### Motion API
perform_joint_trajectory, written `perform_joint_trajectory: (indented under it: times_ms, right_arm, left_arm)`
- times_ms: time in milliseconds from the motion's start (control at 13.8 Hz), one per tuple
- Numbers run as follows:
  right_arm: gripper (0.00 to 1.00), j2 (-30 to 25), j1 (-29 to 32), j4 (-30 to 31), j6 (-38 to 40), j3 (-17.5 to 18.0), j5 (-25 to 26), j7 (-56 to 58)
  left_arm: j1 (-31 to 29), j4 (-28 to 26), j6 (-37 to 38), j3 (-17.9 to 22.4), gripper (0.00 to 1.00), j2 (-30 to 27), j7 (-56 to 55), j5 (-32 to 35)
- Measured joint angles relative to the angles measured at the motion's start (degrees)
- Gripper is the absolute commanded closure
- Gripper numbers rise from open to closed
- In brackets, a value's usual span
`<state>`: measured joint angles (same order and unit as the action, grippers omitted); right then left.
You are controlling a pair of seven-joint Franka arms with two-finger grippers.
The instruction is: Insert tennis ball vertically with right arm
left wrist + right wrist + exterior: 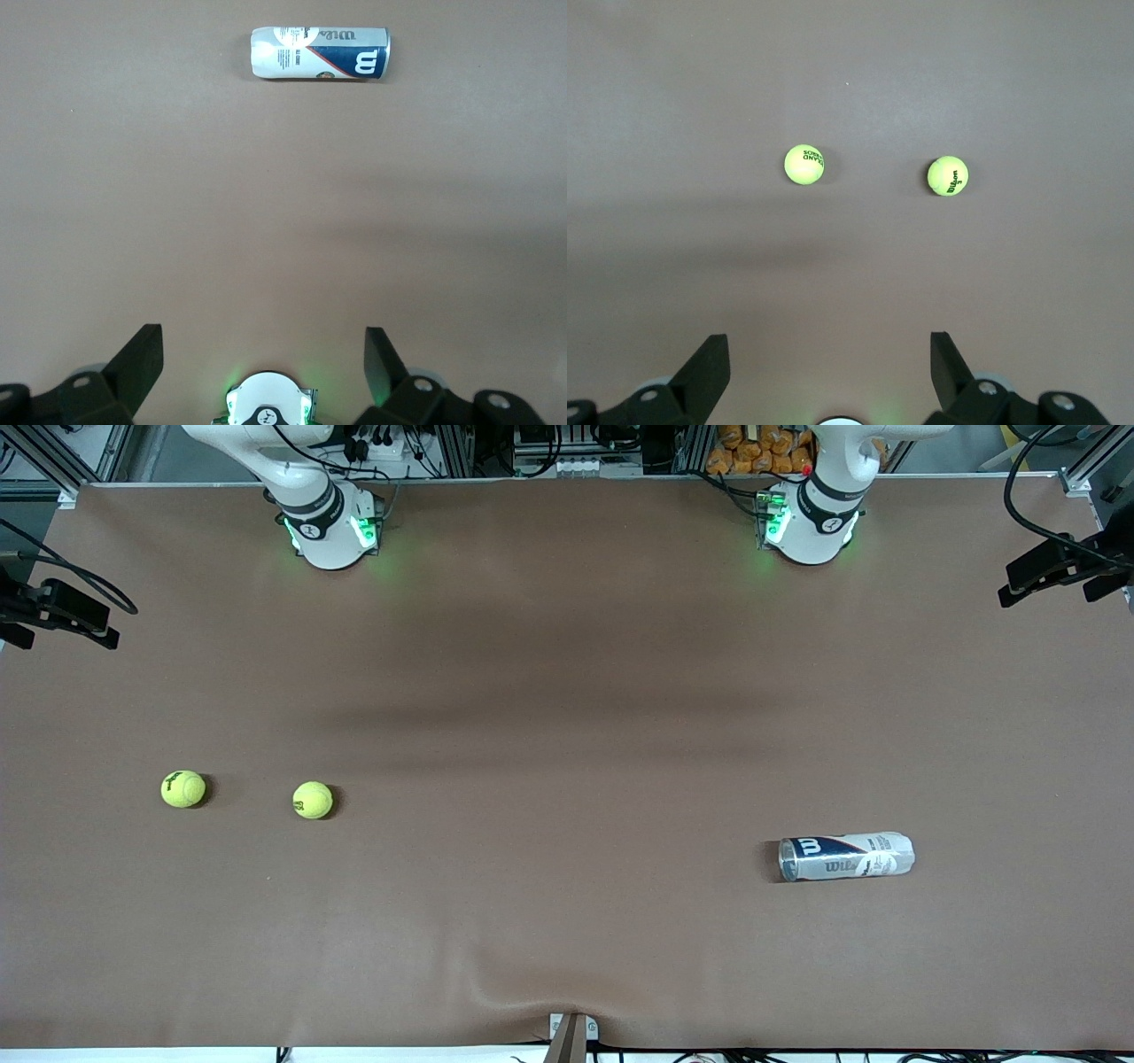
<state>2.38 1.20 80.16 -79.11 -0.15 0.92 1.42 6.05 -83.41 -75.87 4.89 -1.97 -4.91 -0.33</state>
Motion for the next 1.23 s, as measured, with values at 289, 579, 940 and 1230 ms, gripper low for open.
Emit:
perform_joint_trajectory:
  times_ms: [289,579,940,1230]
  right_arm:
    - [0.0,0.0,0.0,0.0,0.0,0.0,0.0,0.0]
    - [0.0,0.0,0.0,0.0,0.0,-0.1,0.1,0.0]
    - [0.0,0.2,-0.3,1.7,-0.7,0.2,0.0,0.0]
    - [0.0,0.6,-1.3,9.2,-11.1,0.3,0.0,0.0]
  left_arm:
    - [0.3,0.0,0.0,0.0,0.0,0.0,0.0,0.1]
    - [0.9,-0.7,0.0,-0.1,0.0,0.0,0.4,1.3]
    - [5.9,-3.0,-0.1,-0.4,0.0,1.9,2.8,2.9]
    - [11.0,-2.9,-0.8,-0.7,0.0,7.5,8.3,6.1]
